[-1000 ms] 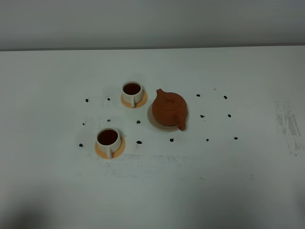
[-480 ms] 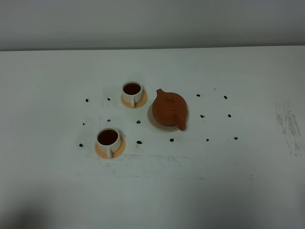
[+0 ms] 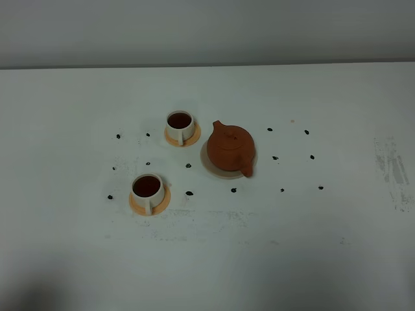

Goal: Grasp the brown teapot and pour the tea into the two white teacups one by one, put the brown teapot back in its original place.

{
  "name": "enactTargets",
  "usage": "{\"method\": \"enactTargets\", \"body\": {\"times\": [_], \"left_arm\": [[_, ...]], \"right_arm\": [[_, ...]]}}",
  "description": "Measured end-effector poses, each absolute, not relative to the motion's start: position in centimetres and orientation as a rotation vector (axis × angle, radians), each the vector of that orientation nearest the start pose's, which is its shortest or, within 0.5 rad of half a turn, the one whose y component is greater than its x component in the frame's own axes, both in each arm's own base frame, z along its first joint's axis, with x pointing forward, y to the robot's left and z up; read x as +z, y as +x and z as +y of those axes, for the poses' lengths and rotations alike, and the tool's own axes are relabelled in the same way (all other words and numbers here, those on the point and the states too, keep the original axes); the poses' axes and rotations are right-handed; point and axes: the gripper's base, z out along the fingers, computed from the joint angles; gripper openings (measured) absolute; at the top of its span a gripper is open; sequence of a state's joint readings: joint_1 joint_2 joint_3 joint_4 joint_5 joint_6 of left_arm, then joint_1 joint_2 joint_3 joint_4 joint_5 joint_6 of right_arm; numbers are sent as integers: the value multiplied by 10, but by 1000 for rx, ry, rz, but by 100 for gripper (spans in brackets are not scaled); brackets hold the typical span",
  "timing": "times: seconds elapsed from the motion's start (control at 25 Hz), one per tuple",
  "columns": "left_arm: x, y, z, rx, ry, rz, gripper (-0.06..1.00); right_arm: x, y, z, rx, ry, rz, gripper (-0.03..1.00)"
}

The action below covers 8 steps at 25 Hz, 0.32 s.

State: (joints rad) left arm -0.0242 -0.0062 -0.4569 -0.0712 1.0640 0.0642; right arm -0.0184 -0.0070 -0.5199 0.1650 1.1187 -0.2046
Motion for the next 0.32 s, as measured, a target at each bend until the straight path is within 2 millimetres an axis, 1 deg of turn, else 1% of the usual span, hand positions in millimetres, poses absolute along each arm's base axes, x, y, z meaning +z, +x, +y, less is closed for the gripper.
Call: {"method": "enactTargets", "body": {"times": [0.32], "left_arm": [[265,-1,-6,-62,94,2081,29]], "right_arm": [[279,-11,14,60,-209,2054,39]]}}
